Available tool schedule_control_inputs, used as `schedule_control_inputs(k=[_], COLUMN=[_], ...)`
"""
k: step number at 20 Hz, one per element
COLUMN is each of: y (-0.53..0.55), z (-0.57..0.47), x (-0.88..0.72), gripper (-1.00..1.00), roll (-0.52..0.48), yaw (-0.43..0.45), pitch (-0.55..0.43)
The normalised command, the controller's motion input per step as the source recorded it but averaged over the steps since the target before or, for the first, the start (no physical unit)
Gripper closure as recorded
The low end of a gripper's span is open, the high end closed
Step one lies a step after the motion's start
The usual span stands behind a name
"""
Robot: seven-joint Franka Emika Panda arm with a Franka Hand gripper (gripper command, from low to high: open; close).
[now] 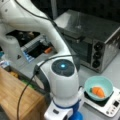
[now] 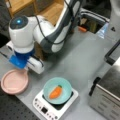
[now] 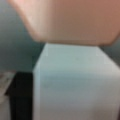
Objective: Pick up the pan. Place the pan on the table. Pick up the bowl. Place the bowl on the stove.
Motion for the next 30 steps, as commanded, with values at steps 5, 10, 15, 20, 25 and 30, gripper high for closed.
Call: schedule_control_inputs(k=[5, 10, 15, 20, 25, 30], y=[0.2, 0.2, 0.16, 0.12, 0.11, 0.12], z=[-0.14, -0.17, -0.16, -0.11, -0.08, -0.08], x=[-0.39, -0.39, -0.32, -0.29, -0.25, -0.21], gripper=[1.0, 1.0, 1.0, 1.0, 1.0, -1.0], roll=[-0.1, -0.124, -0.143, -0.148, -0.157, -0.151], yaw=[-0.054, -0.052, -0.042, -0.037, -0.039, -0.035], pitch=[-0.179, -0.213, -0.25, -0.246, -0.229, -0.219])
